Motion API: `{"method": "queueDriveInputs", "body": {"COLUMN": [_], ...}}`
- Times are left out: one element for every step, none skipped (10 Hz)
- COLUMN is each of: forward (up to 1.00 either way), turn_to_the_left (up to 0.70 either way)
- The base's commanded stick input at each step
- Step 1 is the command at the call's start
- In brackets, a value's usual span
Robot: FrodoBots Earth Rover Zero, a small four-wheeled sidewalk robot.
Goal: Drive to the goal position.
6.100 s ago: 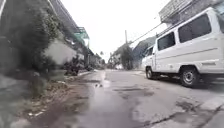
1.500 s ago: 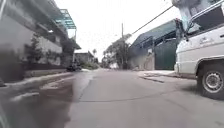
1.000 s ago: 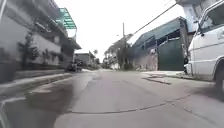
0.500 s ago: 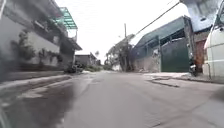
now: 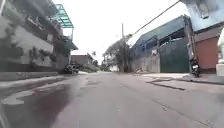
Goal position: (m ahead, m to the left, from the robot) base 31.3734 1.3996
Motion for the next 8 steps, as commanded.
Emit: {"method": "queueDriveInputs", "body": {"forward": [0.85,0.85,0.85,0.85,0.85,0.85,0.85,0.85], "turn_to_the_left": [0.00,0.00,0.00,0.00,0.00,0.00,-0.06,-0.19]}}
